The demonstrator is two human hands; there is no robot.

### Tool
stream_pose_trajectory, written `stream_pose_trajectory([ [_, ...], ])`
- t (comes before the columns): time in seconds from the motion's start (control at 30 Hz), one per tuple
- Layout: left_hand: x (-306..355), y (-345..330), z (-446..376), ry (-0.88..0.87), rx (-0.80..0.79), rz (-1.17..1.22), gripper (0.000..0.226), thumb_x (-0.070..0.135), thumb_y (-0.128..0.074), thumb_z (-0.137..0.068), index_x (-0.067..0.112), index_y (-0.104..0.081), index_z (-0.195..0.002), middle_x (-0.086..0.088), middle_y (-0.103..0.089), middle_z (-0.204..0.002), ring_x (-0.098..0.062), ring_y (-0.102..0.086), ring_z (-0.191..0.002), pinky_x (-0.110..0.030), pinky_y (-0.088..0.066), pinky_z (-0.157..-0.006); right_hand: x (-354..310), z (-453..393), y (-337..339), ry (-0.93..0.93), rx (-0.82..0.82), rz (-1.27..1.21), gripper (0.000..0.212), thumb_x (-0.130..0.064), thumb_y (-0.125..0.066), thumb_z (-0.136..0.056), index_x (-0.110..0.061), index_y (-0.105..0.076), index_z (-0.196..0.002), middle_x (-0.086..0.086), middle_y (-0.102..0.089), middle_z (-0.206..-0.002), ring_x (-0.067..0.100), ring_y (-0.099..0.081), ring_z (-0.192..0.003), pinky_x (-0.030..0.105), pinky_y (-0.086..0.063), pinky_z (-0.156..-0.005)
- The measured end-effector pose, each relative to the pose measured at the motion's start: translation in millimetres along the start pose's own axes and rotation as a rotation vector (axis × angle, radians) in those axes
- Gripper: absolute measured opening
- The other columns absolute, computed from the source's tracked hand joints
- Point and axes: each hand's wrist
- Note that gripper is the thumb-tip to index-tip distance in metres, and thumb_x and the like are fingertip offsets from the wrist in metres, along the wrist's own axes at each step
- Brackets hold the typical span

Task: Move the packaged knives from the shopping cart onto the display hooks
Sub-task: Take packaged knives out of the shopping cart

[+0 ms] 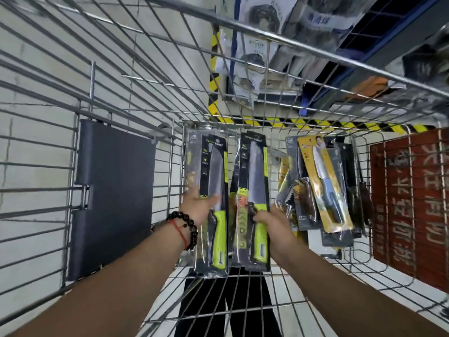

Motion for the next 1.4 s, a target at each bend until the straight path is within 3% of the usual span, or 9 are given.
stream_pose_trajectory([
  [0.27,16,-14,14,0.065,-0.059,0.158,0.079,0.068,-0.052,-0.083,0.018,-0.040,-0.143,-0.009,-0.040,-0.150,-0.032,-0.041,-0.135,-0.051,-0.031,-0.112,-15,24,-21,0.175,-0.185,0.082,0.030,-0.005,-0.058,-0.077,-0.019,-0.056,-0.104,0.004,-0.062,-0.106,0.020,-0.058,-0.095,0.035,-0.045,-0.088],
  [0.43,15,-21,26,0.048,-0.074,0.163,0.140,0.088,-0.068,-0.034,0.024,-0.023,-0.151,-0.006,-0.033,-0.154,-0.028,-0.038,-0.138,-0.053,-0.030,-0.113,-13,38,-27,0.235,-0.288,0.180,0.063,0.007,-0.050,-0.089,-0.030,-0.031,-0.137,-0.018,-0.039,-0.123,0.006,-0.042,-0.113,0.026,-0.035,-0.095],
  [0.6,1,-14,18,0.070,0.022,0.184,0.097,0.063,-0.082,-0.050,0.016,-0.055,-0.130,-0.006,-0.065,-0.125,-0.026,-0.062,-0.113,-0.048,-0.045,-0.102,-13,36,-24,0.247,-0.404,0.289,0.061,-0.002,-0.052,-0.095,-0.031,-0.027,-0.142,-0.025,-0.046,-0.127,-0.019,-0.051,-0.105,0.001,-0.040,-0.083],
  [0.7,-4,-3,17,0.120,0.059,0.164,0.066,0.038,-0.079,-0.070,0.014,-0.056,-0.127,-0.007,-0.070,-0.108,-0.027,-0.067,-0.094,-0.041,-0.053,-0.089,-10,18,-20,0.229,-0.228,0.301,0.041,-0.016,-0.056,-0.096,-0.020,-0.050,-0.136,-0.001,-0.058,-0.131,0.015,-0.055,-0.121,0.031,-0.043,-0.106],
  [0.83,-20,17,6,0.146,0.131,0.226,0.090,0.048,-0.086,-0.057,0.013,-0.052,-0.131,-0.012,-0.069,-0.110,-0.031,-0.068,-0.086,-0.043,-0.057,-0.080,-17,-25,-17,0.271,0.178,0.362,0.021,-0.019,-0.062,-0.092,-0.017,-0.061,-0.113,-0.002,-0.065,-0.107,0.020,-0.060,-0.094,0.028,-0.049,-0.079],
  [0.97,-29,26,6,0.145,0.119,0.296,0.017,0.012,-0.071,-0.083,0.019,-0.059,-0.093,-0.012,-0.067,-0.085,-0.024,-0.058,-0.048,-0.037,-0.052,-0.062,-14,-66,-36,0.158,0.330,0.609,0.066,-0.039,-0.071,-0.082,-0.013,-0.039,-0.133,0.007,-0.045,-0.132,0.031,-0.053,-0.112,0.037,-0.048,-0.085],
  [1.13,-37,34,4,0.134,0.048,0.249,0.074,0.038,-0.085,-0.065,0.019,-0.054,-0.129,-0.016,-0.064,-0.121,-0.038,-0.065,-0.097,-0.046,-0.056,-0.076,4,-84,-57,0.088,0.428,0.746,0.083,-0.038,-0.077,-0.074,-0.015,-0.027,-0.136,0.011,-0.031,-0.143,0.036,-0.037,-0.129,0.050,-0.046,-0.099],
  [1.27,-34,34,4,0.135,0.023,0.241,0.031,0.021,-0.072,-0.084,0.016,-0.061,-0.113,-0.018,-0.064,-0.105,-0.029,-0.059,-0.066,-0.038,-0.054,-0.058,-3,-86,-47,0.076,0.445,0.695,0.081,-0.026,-0.077,-0.071,-0.012,-0.032,-0.137,0.009,-0.038,-0.141,0.032,-0.042,-0.126,0.044,-0.048,-0.090],
  [1.4,-34,32,5,0.121,0.026,0.218,0.046,0.026,-0.079,-0.076,0.014,-0.060,-0.116,-0.015,-0.068,-0.096,-0.031,-0.061,-0.068,-0.048,-0.054,-0.074,-12,-79,-30,0.153,0.417,0.450,0.046,-0.018,-0.068,-0.084,-0.013,-0.047,-0.125,0.002,-0.061,-0.091,0.019,-0.062,-0.076,0.028,-0.052,-0.059],
])
Point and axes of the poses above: each hand's wrist, its own z-axis away from the middle knuckle, its own y-axis out of the back of the hand, x = y × z
